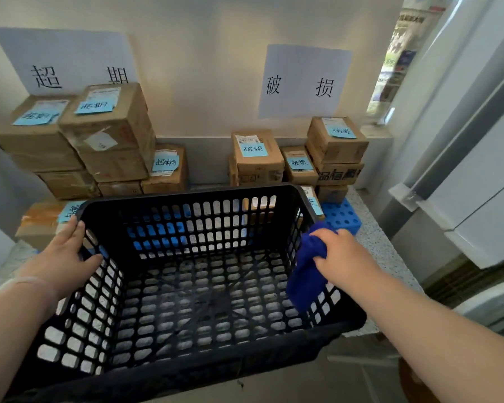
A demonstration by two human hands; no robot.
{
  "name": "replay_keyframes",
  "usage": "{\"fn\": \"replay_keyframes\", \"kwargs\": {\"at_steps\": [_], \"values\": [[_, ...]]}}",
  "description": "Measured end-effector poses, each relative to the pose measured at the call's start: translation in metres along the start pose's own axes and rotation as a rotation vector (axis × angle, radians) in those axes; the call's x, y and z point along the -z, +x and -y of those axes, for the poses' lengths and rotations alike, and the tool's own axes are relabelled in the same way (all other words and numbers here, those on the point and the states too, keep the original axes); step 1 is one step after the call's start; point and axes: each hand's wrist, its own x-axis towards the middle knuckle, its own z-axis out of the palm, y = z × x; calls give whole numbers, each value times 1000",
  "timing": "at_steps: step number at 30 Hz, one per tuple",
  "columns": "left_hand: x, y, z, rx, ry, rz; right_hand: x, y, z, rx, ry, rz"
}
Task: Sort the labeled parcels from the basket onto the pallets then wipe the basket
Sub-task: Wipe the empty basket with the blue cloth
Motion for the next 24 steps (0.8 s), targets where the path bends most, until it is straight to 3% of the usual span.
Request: {"fn": "replay_keyframes", "kwargs": {"at_steps": [6,12,16,24], "values": [[1,0,-1,1,21,-10,1,85,22,-15,-81,3],[-3,1,-2,31,23,-33,-2,128,28,-10,-1,-5],[-1,2,-4,59,-2,-24,3,97,15,13,122,17],[-6,9,2,51,-26,6,4,-53,-29,68,316,18]]}}
